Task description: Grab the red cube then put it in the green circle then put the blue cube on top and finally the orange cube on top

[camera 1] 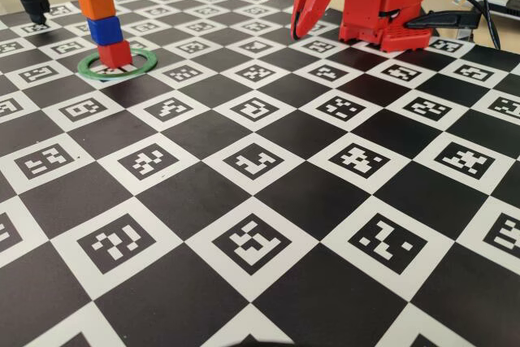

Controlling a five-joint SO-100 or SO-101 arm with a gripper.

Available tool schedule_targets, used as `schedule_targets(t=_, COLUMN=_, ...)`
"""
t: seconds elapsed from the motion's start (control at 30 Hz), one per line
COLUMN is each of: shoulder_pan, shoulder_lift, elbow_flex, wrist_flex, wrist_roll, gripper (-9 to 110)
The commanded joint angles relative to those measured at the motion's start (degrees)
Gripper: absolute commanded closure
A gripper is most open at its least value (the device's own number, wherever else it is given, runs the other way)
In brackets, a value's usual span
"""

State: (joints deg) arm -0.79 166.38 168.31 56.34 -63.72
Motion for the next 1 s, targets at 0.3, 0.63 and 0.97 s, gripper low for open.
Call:
schedule_targets(t=0.3, shoulder_pan=1.76, shoulder_lift=13.71, elbow_flex=9.14, wrist_flex=4.39, wrist_roll=-8.96, gripper=107)
schedule_targets(t=0.63, shoulder_pan=2.55, shoulder_lift=21.01, elbow_flex=13.89, wrist_flex=11.07, wrist_roll=-12.39, gripper=107)
schedule_targets(t=0.97, shoulder_pan=2.55, shoulder_lift=25.49, elbow_flex=13.89, wrist_flex=20.39, wrist_roll=-17.49, gripper=107)
